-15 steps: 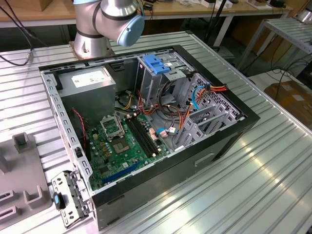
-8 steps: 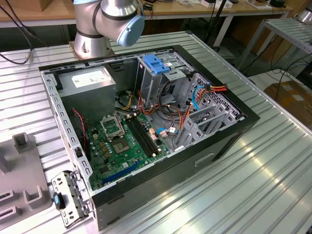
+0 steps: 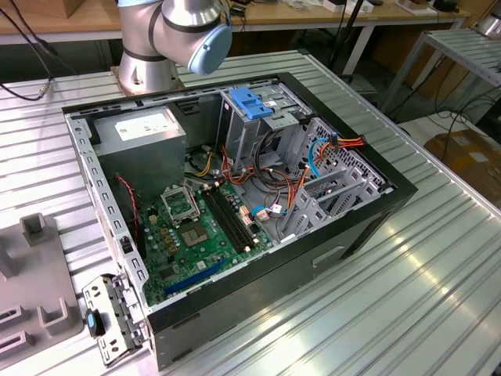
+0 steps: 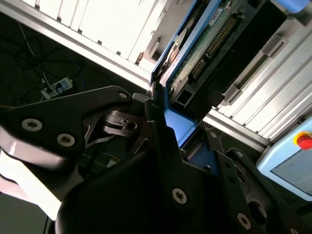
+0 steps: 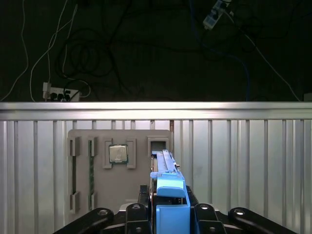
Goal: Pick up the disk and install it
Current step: 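Pick up the disk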
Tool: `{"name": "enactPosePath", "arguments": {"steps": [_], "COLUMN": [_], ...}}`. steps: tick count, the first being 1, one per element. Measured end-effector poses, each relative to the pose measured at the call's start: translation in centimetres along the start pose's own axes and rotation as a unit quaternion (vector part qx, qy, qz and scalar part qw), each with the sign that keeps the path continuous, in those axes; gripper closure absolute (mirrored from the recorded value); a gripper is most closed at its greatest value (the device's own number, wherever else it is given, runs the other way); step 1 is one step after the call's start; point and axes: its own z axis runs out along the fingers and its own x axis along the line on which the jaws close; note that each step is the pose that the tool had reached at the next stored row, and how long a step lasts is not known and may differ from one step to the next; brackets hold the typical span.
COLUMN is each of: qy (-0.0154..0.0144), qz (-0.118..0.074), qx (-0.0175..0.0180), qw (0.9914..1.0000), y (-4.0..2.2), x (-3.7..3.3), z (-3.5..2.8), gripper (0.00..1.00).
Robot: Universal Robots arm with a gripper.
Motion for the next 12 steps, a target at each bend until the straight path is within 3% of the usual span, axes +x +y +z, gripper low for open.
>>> {"name": "enactPosePath", "arguments": {"steps": [12], "qy": [0.0000], "qz": [0.000], "qx": [0.0000], "qw": [1.00000], "y": [-0.02], "x": [-0.01], "z": [-1.92], "gripper": [0.63]}}
